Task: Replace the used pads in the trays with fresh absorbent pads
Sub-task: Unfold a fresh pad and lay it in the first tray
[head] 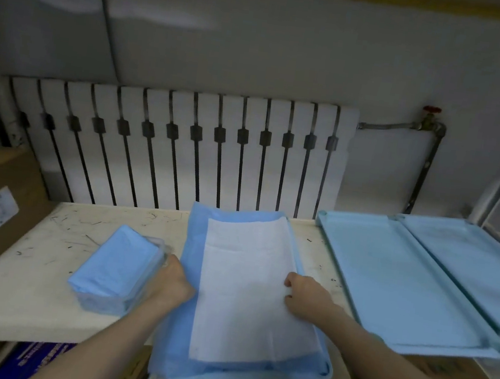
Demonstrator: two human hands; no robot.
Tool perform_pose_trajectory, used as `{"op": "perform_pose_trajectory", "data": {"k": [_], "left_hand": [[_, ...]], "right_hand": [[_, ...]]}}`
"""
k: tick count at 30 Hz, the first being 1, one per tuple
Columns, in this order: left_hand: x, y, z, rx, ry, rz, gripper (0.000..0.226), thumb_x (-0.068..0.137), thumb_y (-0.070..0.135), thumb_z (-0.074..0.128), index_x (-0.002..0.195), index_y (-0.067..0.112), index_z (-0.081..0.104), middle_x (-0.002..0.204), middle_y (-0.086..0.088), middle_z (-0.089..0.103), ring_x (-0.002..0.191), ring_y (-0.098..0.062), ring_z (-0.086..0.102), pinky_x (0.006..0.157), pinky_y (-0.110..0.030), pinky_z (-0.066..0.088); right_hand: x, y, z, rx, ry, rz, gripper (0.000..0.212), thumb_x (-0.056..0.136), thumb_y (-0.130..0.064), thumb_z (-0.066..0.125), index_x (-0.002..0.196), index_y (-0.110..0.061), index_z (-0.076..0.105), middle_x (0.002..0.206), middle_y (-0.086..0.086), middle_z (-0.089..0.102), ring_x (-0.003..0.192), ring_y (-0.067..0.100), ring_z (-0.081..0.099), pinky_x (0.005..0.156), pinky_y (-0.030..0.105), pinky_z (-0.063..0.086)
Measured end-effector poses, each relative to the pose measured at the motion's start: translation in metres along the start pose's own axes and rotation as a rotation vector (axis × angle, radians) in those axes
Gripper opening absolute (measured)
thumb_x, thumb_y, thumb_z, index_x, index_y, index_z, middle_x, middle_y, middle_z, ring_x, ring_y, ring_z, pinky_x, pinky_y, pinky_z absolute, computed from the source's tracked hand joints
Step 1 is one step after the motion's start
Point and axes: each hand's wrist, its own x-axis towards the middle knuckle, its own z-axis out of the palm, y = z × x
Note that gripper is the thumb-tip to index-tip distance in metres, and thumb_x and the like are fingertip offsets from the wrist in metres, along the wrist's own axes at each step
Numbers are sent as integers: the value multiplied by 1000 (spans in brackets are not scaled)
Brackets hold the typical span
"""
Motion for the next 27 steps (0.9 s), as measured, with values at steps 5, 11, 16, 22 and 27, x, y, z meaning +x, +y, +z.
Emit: {"op": "perform_pose_trajectory", "data": {"k": [5,11,16,22,27], "left_hand": [[-40,-6,-4,103,-119,-55,50,79,16,61,120,3,34,92,-5,50,92,-26,57,75,-36,50],[-67,-6,-5,123,-287,-125,62,79,15,65,127,3,28,102,-9,48,105,-27,56,65,-29,44],[-68,-2,-11,-61,-131,-130,40,87,11,54,123,-1,39,103,-16,51,95,-33,57,64,-35,48],[-77,-3,-17,38,-122,-101,48,76,15,64,114,2,37,79,-7,47,77,-26,58,55,-29,45],[-88,-3,-15,212,-273,-108,60,67,16,67,116,7,34,85,-5,51,69,-16,56,48,-23,42]], "right_hand": [[-40,2,-2,63,-93,18,23,89,-18,49,110,-13,42,104,8,54,84,20,51,61,24,39],[-72,0,-5,72,-234,79,17,83,-3,45,72,-14,39,71,7,43,61,21,48,46,24,35],[-82,8,-11,203,2,125,29,86,4,42,106,-11,57,111,6,55,97,19,52,77,21,41],[-88,21,-13,294,100,134,28,86,-4,51,114,-9,50,115,11,56,89,18,49,62,20,37],[-92,19,-8,151,-70,170,41,77,-13,68,111,-10,45,104,5,53,89,15,51,69,21,45]]}}
